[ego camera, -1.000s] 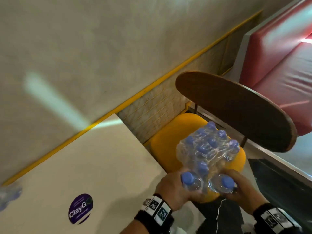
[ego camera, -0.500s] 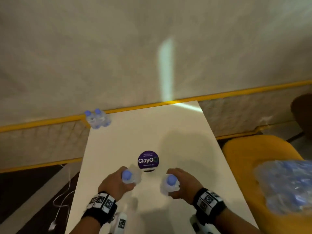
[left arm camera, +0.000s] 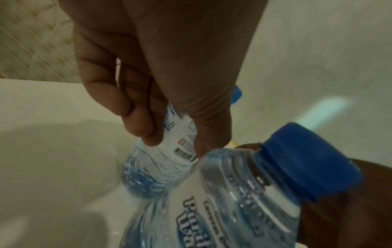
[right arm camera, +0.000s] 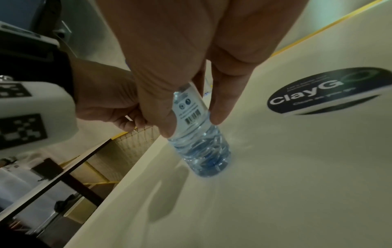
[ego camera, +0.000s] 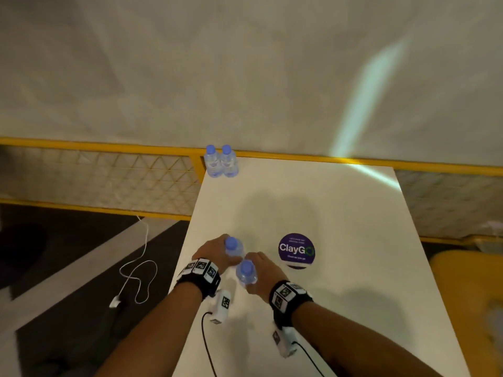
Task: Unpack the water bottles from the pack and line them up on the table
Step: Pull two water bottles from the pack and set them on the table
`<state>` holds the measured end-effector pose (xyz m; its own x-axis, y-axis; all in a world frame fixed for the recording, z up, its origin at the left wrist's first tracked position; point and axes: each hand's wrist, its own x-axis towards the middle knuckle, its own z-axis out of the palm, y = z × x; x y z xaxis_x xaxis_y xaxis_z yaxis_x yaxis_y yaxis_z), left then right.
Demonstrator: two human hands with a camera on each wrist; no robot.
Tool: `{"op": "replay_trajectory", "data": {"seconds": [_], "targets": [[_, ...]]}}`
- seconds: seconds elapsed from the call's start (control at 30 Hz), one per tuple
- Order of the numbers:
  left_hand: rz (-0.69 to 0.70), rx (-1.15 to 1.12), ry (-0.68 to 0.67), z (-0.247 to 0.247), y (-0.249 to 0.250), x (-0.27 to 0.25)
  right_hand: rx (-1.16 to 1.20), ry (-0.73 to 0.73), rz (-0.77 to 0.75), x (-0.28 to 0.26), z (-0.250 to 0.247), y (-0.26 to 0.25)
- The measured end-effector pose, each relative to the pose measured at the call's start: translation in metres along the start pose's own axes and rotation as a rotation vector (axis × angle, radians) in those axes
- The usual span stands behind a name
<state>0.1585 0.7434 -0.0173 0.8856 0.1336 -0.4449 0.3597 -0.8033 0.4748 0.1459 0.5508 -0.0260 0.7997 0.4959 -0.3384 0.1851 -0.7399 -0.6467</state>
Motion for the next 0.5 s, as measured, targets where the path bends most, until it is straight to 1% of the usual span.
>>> {"op": "replay_trajectory", "data": {"seconds": [0.1,0.27,0.5], "targets": [[0.003,0.013,-0.004,-0.009,-0.01,0.007,0.016,0.027,0.012,0.014,0.001,-0.002],[0.009,0.049,-0.06,-0.015,-0.021,0.017,0.078,0.141,0.064,0.032,-0.006,0.004],[0.032,0.093,-0.122,-0.019,-0.01,0.018,0.043,0.127,0.057,0.048,-0.007,0.006]]}}
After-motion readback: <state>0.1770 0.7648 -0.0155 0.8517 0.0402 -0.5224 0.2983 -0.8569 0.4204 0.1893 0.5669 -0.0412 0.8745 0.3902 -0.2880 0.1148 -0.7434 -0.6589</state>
